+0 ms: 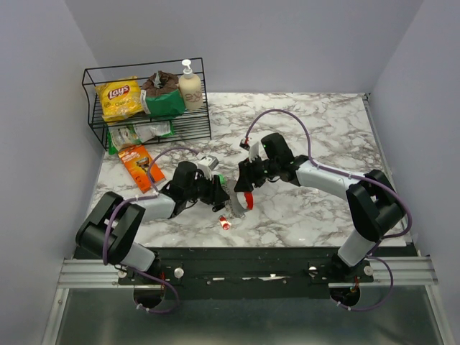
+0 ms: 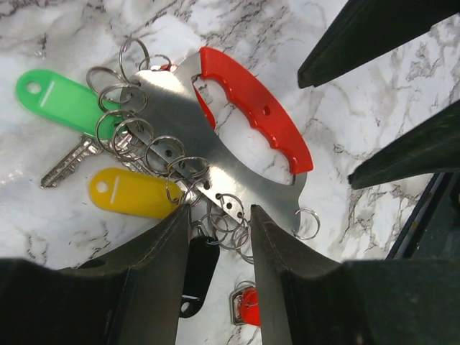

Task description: Put the keys on the keyring

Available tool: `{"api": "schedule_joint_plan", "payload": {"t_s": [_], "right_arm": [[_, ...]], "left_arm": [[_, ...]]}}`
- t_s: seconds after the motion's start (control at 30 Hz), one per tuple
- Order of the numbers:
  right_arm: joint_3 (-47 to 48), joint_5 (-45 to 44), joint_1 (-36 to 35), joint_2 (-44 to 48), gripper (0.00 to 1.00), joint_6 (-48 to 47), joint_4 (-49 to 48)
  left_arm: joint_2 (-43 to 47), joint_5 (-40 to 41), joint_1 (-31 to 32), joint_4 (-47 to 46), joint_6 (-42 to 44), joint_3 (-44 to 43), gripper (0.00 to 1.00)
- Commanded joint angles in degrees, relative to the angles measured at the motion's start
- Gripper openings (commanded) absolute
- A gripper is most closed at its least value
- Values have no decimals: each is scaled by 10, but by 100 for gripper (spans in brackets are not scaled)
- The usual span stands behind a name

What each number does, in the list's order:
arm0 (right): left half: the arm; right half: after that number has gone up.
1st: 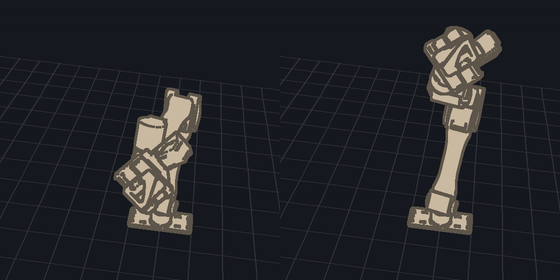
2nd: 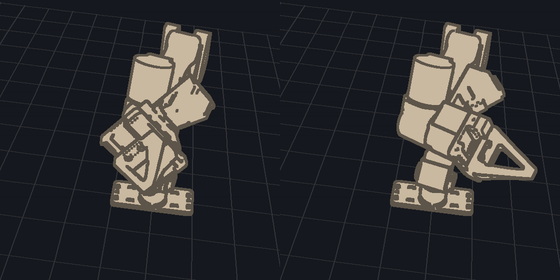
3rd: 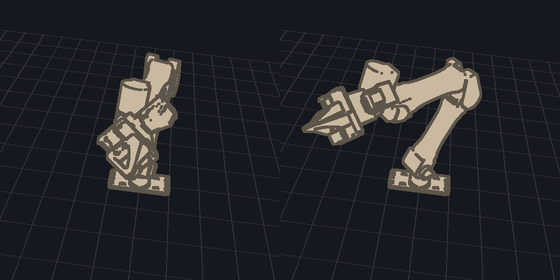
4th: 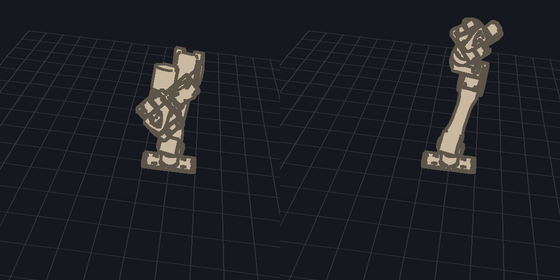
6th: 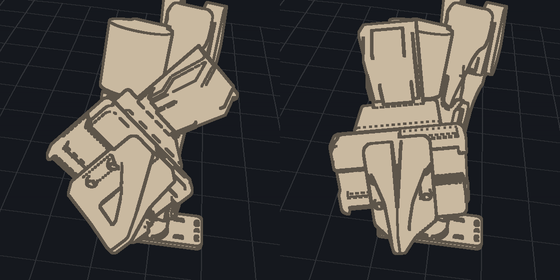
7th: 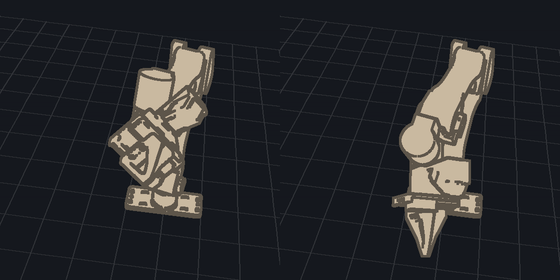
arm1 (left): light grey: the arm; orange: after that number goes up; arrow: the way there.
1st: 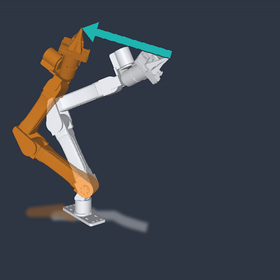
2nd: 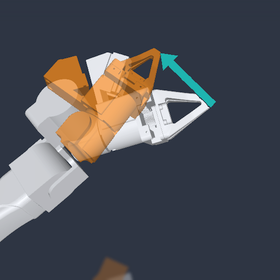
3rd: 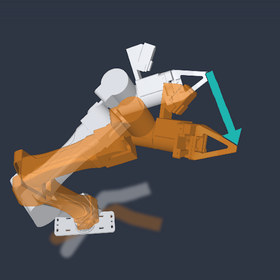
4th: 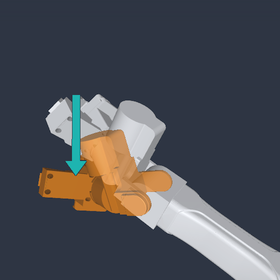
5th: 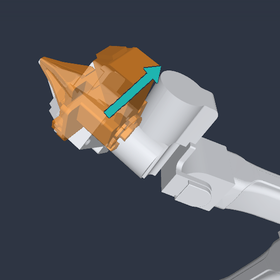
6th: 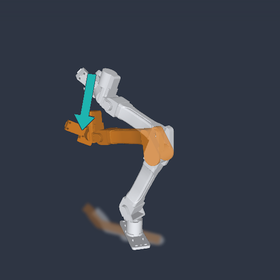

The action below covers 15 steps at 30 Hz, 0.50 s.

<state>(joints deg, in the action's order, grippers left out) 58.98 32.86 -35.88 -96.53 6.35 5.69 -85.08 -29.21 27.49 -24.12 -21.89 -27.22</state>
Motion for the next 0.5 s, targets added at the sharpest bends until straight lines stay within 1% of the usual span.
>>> {"api": "schedule_joint_plan", "payload": {"t_s": [0.0, 0.1, 0.2, 0.47], "right_arm": [[8, 18, 5, -1, 63, -10, 5], [7, 19, 5, 1, 62, -10, 5], [5, 17, 5, 3, 63, -11, 4], [1, 16, 5, 10, 62, -12, 5]], "left_arm": [[45, 21, -1, -21, 10, 15, 48], [40, 28, -2, -12, 13, 10, 47], [15, 25, -2, -13, 12, 0, 46], [-11, 42, -1, -21, 16, -16, 46]]}}
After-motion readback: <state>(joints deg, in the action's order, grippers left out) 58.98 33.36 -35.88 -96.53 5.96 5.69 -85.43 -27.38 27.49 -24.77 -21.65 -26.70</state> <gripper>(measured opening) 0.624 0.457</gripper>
